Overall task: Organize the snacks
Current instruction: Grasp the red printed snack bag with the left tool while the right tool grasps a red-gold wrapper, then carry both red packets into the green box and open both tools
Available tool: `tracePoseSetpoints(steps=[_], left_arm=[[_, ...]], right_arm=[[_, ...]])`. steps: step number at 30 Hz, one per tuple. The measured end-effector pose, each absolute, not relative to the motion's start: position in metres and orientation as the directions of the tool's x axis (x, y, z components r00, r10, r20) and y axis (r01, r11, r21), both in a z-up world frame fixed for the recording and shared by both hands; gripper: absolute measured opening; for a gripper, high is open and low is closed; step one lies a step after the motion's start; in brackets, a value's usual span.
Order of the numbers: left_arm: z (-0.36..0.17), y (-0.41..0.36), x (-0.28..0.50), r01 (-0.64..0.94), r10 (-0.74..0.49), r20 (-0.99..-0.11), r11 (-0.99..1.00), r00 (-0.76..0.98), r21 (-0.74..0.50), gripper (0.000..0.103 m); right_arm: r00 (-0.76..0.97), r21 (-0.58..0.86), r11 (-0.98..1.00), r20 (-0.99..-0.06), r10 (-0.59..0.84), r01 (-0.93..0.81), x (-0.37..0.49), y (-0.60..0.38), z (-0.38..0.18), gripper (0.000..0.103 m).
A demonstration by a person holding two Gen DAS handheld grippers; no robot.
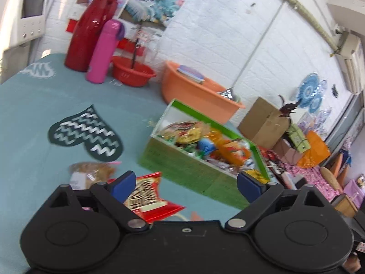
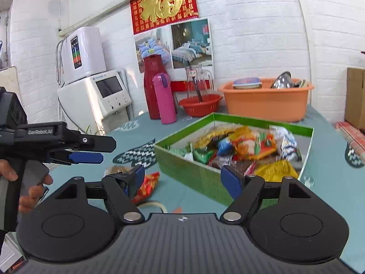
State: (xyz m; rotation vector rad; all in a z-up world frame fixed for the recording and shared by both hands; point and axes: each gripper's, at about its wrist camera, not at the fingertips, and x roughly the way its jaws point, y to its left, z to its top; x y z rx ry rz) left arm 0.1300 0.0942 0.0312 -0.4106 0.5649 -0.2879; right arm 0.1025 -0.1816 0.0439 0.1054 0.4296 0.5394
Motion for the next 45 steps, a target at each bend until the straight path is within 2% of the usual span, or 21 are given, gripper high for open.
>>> tracePoseSetpoints(steps=[4,9,11,13,18,19,20,23,26,29,34,36,38,39,40,41,42,45], left_arm=[[0.010,0.098,0.148,0.111,-0.365,-0.494,0.875,0.789,-0.470,0.103],[-0.013,0.082,0.162,0.122,-0.360,-0.536,0.895,0.764,-0.429,0.103],[-0.018,0.074,0.156,0.142,-0.348,-0.531,0.910,0.773,-0.389,0.090],[-0.020,0.067,0.150,0.185,-0.395,-0.523,0.894,0.755,-0.408,0.088],[-0.025,0.045,0.127,0.285,-0.546,-0.499,0.814,0.673,-0.507,0.088],[-0.024,0.046,0.123,0.283,-0.558,-0.486,0.801,0.673,-0.528,0.093],[-0.024,0.051,0.118,0.262,-0.558,-0.466,0.788,0.687,-0.556,0.103],[-0.025,0.070,0.113,0.186,-0.527,-0.434,0.766,0.731,-0.616,0.103],[-0.031,0.082,0.121,0.122,-0.532,-0.460,0.738,0.711,-0.664,0.103],[-0.041,0.084,0.125,0.122,-0.586,-0.454,0.692,0.671,-0.712,0.103],[-0.042,0.080,0.130,0.133,-0.600,-0.432,0.673,0.673,-0.728,0.103],[-0.042,0.074,0.134,0.142,-0.599,-0.441,0.685,0.669,-0.715,0.093],[-0.046,0.068,0.137,0.155,-0.602,-0.449,0.694,0.661,-0.703,0.054],[-0.047,0.064,0.139,0.156,-0.602,-0.457,0.699,0.654,-0.698,0.040],[-0.048,0.061,0.140,0.157,-0.596,-0.457,0.705,0.660,-0.692,0.039],[-0.048,0.058,0.141,0.153,-0.590,-0.462,0.710,0.662,-0.687,0.034],[-0.048,0.055,0.141,0.151,-0.584,-0.463,0.715,0.667,-0.683,0.034],[-0.043,0.049,0.138,0.157,-0.575,-0.461,0.723,0.676,-0.672,0.030]], right_arm=[[0.750,0.246,0.856,-0.413,0.517,-0.454,0.100,-0.180,0.029,0.103],[0.731,0.256,0.854,-0.442,0.520,-0.453,0.098,-0.176,0.021,0.103],[0.725,0.252,0.853,-0.450,0.522,-0.458,0.095,-0.178,0.017,0.103],[0.720,0.248,0.855,-0.463,0.517,-0.455,0.093,-0.179,0.014,0.103],[0.697,0.271,0.852,-0.492,0.522,-0.448,0.087,-0.185,0.001,0.103],[0.690,0.276,0.850,-0.498,0.526,-0.449,0.086,-0.185,-0.001,0.103],[0.683,0.281,0.848,-0.504,0.529,-0.450,0.085,-0.185,-0.003,0.103],[0.662,0.295,0.837,-0.513,0.546,-0.461,0.083,-0.184,-0.007,0.103],[0.651,0.298,0.829,-0.516,0.557,-0.473,0.085,-0.177,-0.009,0.103],[0.645,0.311,0.822,-0.512,0.568,-0.477,0.091,-0.170,-0.009,0.103],[0.617,0.355,0.811,-0.527,0.585,-0.466,0.109,-0.162,-0.012,0.103],[0.602,0.376,0.806,-0.536,0.592,-0.458,0.114,-0.161,-0.016,0.103],[0.591,0.403,0.794,-0.531,0.607,-0.455,0.117,-0.162,-0.020,0.099],[0.583,0.425,0.784,-0.524,0.621,-0.453,0.118,-0.163,-0.023,0.086],[0.571,0.451,0.771,-0.518,0.637,-0.450,0.118,-0.164,-0.025,0.079],[0.571,0.456,0.773,-0.522,0.634,-0.441,0.118,-0.164,-0.026,0.078],[0.573,0.451,0.775,-0.523,0.631,-0.442,0.117,-0.163,-0.027,0.070],[0.590,0.420,0.790,-0.526,0.613,-0.446,0.110,-0.163,-0.023,0.068]])
